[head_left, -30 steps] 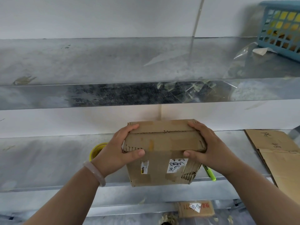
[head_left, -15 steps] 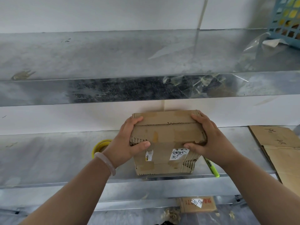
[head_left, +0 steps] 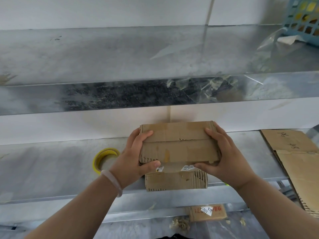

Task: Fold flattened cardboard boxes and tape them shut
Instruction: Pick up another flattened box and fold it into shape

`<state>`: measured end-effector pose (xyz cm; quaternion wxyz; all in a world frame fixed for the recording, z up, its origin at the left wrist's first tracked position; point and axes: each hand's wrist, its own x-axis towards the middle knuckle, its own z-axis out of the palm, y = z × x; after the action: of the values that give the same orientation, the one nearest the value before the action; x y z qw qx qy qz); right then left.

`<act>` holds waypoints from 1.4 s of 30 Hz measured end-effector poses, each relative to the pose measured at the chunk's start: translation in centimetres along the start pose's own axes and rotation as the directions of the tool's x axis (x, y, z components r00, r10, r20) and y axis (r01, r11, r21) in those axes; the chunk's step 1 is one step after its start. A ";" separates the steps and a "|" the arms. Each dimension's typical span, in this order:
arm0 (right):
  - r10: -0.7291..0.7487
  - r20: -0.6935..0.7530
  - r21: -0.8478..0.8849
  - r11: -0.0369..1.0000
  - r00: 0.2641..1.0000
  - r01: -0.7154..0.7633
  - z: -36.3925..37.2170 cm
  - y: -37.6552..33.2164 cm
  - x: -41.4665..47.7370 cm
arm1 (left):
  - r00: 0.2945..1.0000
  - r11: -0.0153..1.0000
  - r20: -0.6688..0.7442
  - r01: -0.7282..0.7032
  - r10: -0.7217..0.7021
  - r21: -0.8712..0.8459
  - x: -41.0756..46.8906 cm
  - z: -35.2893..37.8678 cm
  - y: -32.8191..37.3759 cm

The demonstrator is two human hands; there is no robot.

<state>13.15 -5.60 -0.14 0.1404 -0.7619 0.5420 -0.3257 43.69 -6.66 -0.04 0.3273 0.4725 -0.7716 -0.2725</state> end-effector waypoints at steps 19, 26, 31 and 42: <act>0.080 0.193 -0.227 0.973 0.978 -0.034 1.3 -0.2 0.0 | 0.984 0.982 0.105 0.130 -0.145 0.137 -0.5 0.3 -1.9; -0.156 0.238 -0.340 0.911 0.959 0.232 1.6 1.6 0.4 | 0.988 0.888 0.099 -0.151 0.120 0.434 -0.5 0.4 -1.8; -0.187 0.297 -0.427 0.851 0.936 0.305 1.1 2.0 2.2 | 0.993 0.869 0.097 -0.103 0.064 0.484 0.4 0.4 -1.8; -0.138 0.325 -0.523 0.798 0.936 0.299 3.4 -1.4 2.0 | 0.991 0.892 0.095 -0.131 0.099 0.433 -0.3 1.0 -1.8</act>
<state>16.77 -7.42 -1.25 -0.0572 -0.8640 0.4969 -0.0579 44.02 -7.06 -2.04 0.2009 0.4776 -0.8507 -0.0884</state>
